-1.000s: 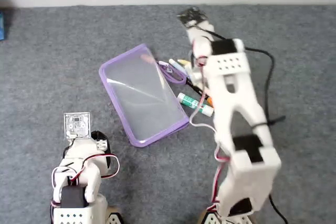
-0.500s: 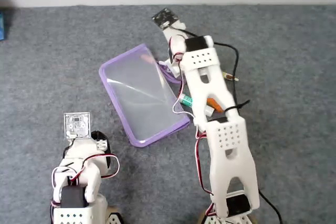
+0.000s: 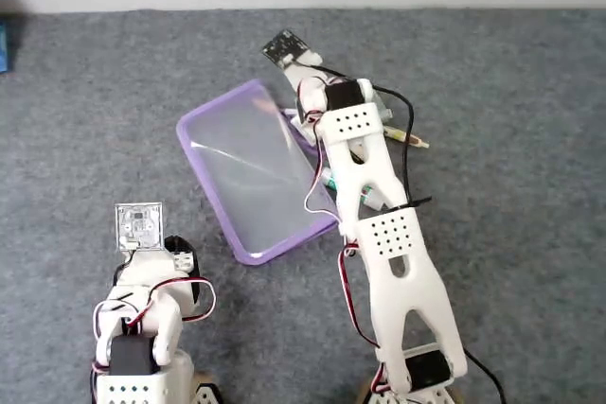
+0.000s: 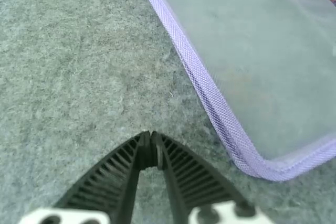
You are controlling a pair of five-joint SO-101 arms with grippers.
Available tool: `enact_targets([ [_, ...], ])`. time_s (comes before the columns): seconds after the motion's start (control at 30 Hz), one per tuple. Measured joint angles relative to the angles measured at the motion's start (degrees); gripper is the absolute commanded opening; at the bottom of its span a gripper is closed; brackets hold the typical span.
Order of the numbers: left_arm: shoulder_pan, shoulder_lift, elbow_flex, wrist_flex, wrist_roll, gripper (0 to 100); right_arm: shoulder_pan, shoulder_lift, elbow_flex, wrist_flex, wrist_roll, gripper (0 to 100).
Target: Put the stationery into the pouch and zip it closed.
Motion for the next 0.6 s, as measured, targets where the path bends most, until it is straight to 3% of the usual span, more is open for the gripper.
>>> enact_targets([
  [0.23,0.0,0.0,0.0,0.0,0.0,1,-2.9,0.0,-5.19,3.25,0.0,21.2],
  [0.5,0.0,0.0,0.0,0.0,0.0,1,-3.34,5.8,-5.27,-1.93,0.0,21.1],
  [0.6,0.0,0.0,0.0,0.0,0.0,1,-3.34,7.47,-5.36,-3.08,0.0,13.9],
])
